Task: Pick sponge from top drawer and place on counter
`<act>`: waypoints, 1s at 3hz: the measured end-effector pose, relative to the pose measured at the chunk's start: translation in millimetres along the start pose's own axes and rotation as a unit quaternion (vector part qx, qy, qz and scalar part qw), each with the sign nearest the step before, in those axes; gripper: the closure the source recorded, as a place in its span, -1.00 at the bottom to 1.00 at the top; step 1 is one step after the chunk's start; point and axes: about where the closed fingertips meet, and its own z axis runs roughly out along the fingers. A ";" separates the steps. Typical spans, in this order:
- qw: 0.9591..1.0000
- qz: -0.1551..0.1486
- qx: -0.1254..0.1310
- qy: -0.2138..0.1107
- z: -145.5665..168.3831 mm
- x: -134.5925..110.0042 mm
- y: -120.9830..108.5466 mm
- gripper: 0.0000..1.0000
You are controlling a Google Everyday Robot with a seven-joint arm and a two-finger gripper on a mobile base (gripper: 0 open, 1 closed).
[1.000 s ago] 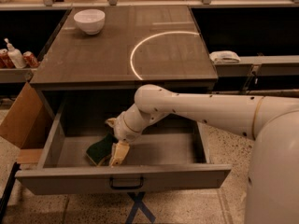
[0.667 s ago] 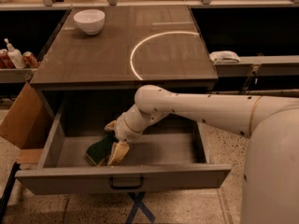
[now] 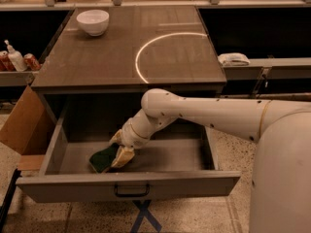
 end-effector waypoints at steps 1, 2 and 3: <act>0.999 -0.025 0.022 -0.029 -54.7 -23.7 1.5 0.92; 0.997 -0.035 0.038 -0.052 -103.9 -32.3 5.8 1.00; 0.993 -0.052 0.073 -0.072 -176.7 -44.5 15.5 1.00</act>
Offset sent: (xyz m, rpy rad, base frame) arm 0.0056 -0.0779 0.1532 0.1826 -0.1208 -0.0103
